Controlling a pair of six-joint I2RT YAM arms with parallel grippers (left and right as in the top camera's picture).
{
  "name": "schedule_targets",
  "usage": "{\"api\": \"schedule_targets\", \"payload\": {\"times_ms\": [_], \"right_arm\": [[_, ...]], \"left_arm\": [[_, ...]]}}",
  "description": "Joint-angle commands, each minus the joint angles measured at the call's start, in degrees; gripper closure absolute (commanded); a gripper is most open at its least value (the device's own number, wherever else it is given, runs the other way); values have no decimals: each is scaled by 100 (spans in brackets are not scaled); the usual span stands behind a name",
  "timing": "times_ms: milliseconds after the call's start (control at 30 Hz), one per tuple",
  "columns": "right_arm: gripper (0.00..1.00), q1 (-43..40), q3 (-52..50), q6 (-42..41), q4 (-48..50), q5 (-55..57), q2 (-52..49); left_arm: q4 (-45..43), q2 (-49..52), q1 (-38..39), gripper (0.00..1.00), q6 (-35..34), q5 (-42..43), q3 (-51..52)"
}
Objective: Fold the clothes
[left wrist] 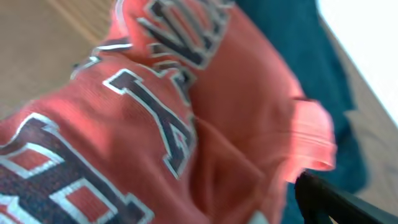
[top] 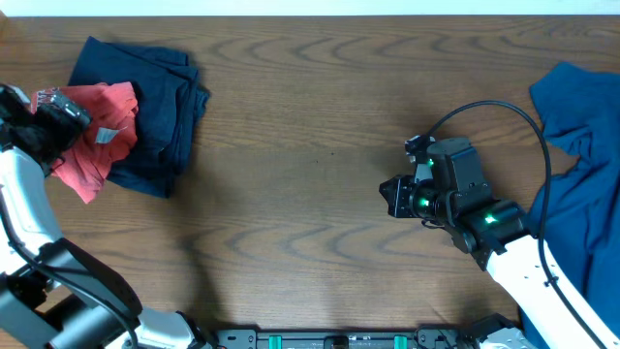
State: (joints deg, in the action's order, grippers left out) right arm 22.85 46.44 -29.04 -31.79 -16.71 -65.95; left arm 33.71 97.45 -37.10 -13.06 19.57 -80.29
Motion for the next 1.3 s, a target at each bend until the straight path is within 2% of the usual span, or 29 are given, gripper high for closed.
{"api": "schedule_targets", "payload": {"times_ms": [0, 133, 300, 367, 433, 533, 600, 733, 800, 933, 1033, 1100, 1267], "right_arm": [[91, -68, 7, 105, 7, 46, -7], [91, -68, 7, 103, 2, 42, -7], [91, -68, 7, 105, 2, 42, -7], [91, -68, 7, 105, 4, 42, -7], [91, -68, 7, 105, 2, 42, -7], [91, -68, 7, 103, 0, 42, -7], [91, -68, 7, 105, -17, 42, -7], [91, -68, 7, 103, -39, 42, -7], [91, -68, 7, 103, -39, 42, -7], [91, -68, 7, 103, -42, 42, -7], [91, -68, 7, 103, -39, 42, -7], [91, -68, 7, 103, -46, 39, -7], [91, -68, 7, 103, -85, -4, -7]], "left_arm": [[85, 382, -4, 2, 11, -372, -42], [356, 662, -4, 2, 13, 326, -42], [590, 702, -4, 2, -96, 533, -42], [481, 704, -4, 2, -133, 1084, -42], [319, 704, 0, 2, -184, 1449, -42], [-107, 713, 116, 2, -258, 1189, -42], [-426, 713, 201, 2, -354, 1357, -42], [-1217, 678, 348, 2, -658, 2623, -74], [-1626, 664, 415, 2, -951, 2876, -114], [-2332, 664, 693, 2, -1176, 2577, -129], [-2498, 678, 997, 2, -883, 2232, -129], [-2194, 669, 1158, 2, -761, 1869, -129], [-817, 662, 1233, 2, -796, 369, -133]]}}
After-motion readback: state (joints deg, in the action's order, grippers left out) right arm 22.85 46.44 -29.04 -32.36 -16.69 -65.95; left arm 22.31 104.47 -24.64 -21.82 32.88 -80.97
